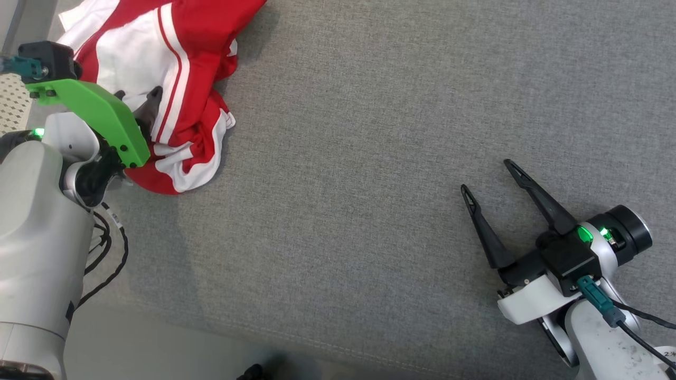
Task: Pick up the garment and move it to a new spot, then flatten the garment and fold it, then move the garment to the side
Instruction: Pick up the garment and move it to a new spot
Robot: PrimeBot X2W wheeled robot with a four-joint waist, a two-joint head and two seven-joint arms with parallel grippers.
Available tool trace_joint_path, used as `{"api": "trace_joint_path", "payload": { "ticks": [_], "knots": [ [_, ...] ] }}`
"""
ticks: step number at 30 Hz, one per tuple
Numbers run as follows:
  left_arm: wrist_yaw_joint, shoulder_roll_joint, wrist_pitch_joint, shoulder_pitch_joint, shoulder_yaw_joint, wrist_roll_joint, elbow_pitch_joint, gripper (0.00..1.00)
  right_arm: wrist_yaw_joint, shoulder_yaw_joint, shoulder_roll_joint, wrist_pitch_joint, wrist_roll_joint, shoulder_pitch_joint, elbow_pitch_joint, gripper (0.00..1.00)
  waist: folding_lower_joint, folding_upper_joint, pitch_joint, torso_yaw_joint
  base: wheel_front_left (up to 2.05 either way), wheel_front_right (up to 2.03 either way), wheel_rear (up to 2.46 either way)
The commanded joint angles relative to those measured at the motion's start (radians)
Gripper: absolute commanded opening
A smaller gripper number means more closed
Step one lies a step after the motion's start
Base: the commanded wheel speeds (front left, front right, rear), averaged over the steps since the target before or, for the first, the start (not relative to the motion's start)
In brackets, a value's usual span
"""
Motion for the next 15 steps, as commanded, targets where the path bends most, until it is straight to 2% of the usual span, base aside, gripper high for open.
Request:
{"api": "trace_joint_path", "payload": {
  "ticks": [1,4,5,6,7,11,15],
  "knots": [
    [0.0,0.008,0.006,0.02,-0.025,-0.009,0.02,1.0,0.0,-0.003,-0.012,0.001,0.003,0.01,0.013,1.0,-0.0001,0.0,0.001,-0.004,0.0,0.0,0.0],
    [0.0,0.014,-0.003,0.034,-0.063,-0.036,0.036,1.0,0.0,0.005,-0.015,0.001,0.004,0.014,0.016,1.0,-0.0001,0.0,-0.004,-0.009,0.0,0.0,0.0],
    [0.0,0.017,-0.014,0.037,-0.076,-0.044,0.035,0.89,0.0,0.007,-0.014,0.001,0.0,0.012,0.015,1.0,-0.0001,0.0,-0.007,-0.011,0.0,0.0,0.0],
    [0.0,0.022,-0.033,0.038,-0.086,-0.047,0.03,0.06,0.0,0.01,-0.014,0.001,-0.003,0.011,0.015,1.0,-0.0001,0.0,-0.009,-0.012,0.0,0.0,0.0],
    [0.0,0.033,-0.07,0.036,-0.094,-0.046,0.027,0.0,0.0,0.013,-0.013,0.001,-0.004,0.011,0.016,1.0,-0.0001,0.0,-0.013,-0.014,0.0,0.0,0.0],
    [0.001,0.075,-0.217,0.019,-0.127,-0.033,0.025,0.0,0.0,0.026,-0.003,0.001,-0.001,0.01,0.027,1.0,-0.0001,0.0,-0.035,-0.024,0.0,0.0,0.0],
    [0.001,0.115,-0.311,-0.003,-0.157,-0.049,0.009,0.0,0.0,0.03,0.02,0.0,0.01,0.009,0.036,1.0,-0.0001,0.0,-0.072,-0.041,0.0,0.0,0.0]
  ]
}}
